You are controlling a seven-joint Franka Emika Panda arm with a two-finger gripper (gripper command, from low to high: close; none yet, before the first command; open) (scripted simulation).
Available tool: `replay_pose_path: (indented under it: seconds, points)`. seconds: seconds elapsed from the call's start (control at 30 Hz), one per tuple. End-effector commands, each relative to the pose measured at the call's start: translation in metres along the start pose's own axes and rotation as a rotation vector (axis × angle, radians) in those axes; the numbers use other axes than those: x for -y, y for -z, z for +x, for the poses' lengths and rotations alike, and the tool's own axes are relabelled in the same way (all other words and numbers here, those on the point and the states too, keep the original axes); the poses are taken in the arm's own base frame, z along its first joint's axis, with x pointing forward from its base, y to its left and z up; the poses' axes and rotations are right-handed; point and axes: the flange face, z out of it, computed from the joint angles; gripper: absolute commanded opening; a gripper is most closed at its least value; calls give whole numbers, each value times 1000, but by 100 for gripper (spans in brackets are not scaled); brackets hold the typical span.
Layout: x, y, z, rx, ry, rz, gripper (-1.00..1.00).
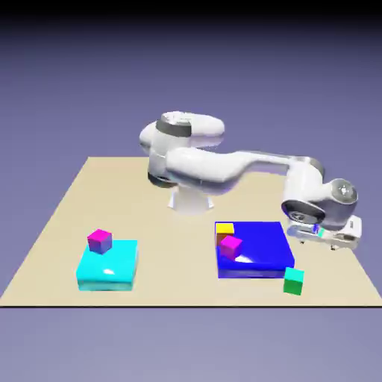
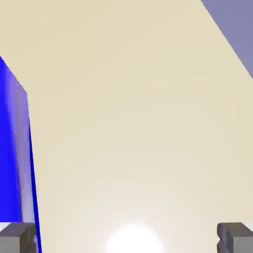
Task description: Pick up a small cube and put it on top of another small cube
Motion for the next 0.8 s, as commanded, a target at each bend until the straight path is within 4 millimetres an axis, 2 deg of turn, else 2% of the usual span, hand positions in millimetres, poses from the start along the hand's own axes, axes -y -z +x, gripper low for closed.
replay_pose_path:
  seconds: [0.0,0.07,0.1,0.13,0.2,0.23,0.27,0.3,0.37,0.4,0.6,0.77]
  points:
    - [-4,6,-18,-13,2,-11,0]
    - [-11,16,-61,-28,-17,-37,0]
    - [-12,17,-75,-23,-38,-46,0]
    - [-12,17,-75,-23,-38,-46,0]
    - [-20,-34,-80,-23,-39,-46,0]
    - [-21,-50,-80,-24,-38,-46,0]
    - [-21,-50,-80,-24,-38,-46,-100]
    - [-21,-50,-80,-24,-38,-46,-100]
    - [-15,2,-77,-23,-39,-46,-100]
    - [-10,21,-79,-20,-27,-53,-100]
    - [26,76,-147,57,133,-140,-100]
    - [64,111,-199,141,258,-177,-100]
